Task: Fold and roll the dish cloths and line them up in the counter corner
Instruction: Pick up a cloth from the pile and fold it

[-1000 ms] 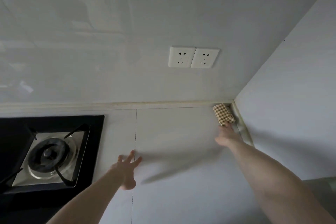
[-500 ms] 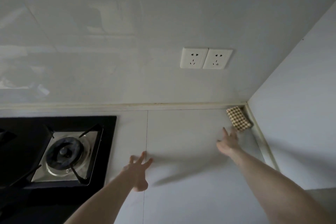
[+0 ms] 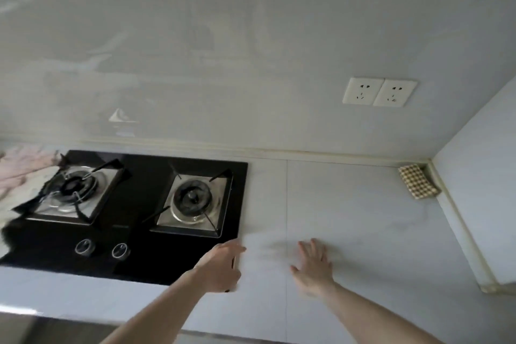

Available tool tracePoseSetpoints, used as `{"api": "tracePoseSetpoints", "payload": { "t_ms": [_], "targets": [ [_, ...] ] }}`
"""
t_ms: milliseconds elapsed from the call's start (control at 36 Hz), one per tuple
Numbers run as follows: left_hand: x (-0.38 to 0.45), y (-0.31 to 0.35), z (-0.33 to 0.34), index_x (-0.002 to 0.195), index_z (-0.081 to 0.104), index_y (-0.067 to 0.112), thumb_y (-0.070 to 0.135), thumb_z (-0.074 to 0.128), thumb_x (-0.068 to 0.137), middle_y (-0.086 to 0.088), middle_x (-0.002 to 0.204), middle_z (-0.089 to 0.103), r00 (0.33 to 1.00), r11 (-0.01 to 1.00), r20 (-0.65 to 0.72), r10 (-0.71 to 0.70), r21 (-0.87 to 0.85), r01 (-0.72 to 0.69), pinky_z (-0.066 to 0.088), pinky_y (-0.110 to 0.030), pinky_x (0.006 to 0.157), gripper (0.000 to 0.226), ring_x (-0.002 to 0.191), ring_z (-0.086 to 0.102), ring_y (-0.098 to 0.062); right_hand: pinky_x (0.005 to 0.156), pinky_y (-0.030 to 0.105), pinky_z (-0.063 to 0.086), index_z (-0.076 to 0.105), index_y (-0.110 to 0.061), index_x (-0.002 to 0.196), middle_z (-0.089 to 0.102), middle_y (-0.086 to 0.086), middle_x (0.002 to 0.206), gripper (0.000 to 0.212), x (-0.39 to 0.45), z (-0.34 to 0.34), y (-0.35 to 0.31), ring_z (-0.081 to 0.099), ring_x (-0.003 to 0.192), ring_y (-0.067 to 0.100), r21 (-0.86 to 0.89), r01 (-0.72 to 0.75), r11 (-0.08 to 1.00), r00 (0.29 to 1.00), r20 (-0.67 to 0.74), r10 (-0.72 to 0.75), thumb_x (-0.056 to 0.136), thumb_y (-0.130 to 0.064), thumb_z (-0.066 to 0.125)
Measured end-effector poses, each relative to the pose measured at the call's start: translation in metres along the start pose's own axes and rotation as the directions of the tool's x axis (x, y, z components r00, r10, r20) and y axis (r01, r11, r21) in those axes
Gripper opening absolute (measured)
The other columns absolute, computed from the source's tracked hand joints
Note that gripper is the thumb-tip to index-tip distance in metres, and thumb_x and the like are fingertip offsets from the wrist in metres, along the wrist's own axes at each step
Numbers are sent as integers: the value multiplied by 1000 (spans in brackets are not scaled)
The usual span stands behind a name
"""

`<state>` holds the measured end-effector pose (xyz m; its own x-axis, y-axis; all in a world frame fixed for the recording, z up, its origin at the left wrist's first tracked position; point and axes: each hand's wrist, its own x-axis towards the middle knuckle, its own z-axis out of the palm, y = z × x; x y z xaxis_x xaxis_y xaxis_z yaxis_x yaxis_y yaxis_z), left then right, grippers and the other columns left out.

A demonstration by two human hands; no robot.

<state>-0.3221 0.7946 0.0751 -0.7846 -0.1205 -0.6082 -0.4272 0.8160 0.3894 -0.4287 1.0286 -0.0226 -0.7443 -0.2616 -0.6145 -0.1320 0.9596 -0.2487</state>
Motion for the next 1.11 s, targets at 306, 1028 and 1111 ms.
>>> {"api": "tracePoseSetpoints", "payload": {
  "t_ms": [306,1028,1111],
  "targets": [
    [-188,-170,-9,146,46,39,26,56,97,17,161,29,922,981,-360,-144,-177,84,25,-32,121,52,147,31,-12,122,32,24,21,-24,159,17,0,166,69,-119,31,-209,18,153,19,352,447,822,893,-227,-389,100,-29,56],
    [-349,-461,-62,137,55,40,25,59,86,19,153,39,701,848,-493,-515,-411,334,30,-21,113,53,140,41,-7,116,27,29,33,-26,152,27,-8,157,60,-169,140,-538,32,144,11,249,708,661,666,80,-742,96,-28,56],
    [-353,-491,-84,139,54,38,22,58,87,18,152,38,671,839,-513,-535,-418,350,29,-22,114,54,140,40,-9,114,24,29,33,-26,152,27,-7,157,59,-161,147,-579,35,143,12,227,735,638,631,115,-767,97,-27,55]
  ]
}}
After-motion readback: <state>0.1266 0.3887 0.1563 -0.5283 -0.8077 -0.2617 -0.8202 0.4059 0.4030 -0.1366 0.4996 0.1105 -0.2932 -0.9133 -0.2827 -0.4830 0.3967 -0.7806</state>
